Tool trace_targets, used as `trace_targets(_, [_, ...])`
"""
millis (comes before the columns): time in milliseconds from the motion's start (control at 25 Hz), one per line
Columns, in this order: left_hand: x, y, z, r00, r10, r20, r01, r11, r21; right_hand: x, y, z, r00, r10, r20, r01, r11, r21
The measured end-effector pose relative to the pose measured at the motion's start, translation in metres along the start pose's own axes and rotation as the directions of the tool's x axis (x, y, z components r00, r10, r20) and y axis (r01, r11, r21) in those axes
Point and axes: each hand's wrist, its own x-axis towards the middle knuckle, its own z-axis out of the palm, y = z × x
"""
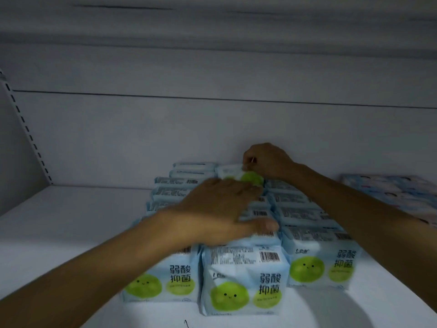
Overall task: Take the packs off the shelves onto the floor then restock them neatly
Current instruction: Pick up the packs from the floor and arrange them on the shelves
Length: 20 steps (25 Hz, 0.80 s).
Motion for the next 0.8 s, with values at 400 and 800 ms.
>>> trace_targets(400, [0.073,-0.099,-0.023,0.849,-0.248,-0.467,-0.094,0.798,-0.595,0.02,-0.002,-0.094,0.964,0.076,-0.253,0.067,0.856,0.512])
trace_targets(800, [0.092,-0.074,-0.024,0.597,-0.362,-0.716,-0.358,0.679,-0.641,0.012,-0.007,-0.084,0.982,0.19,0.016,-0.121,0.557,0.822])
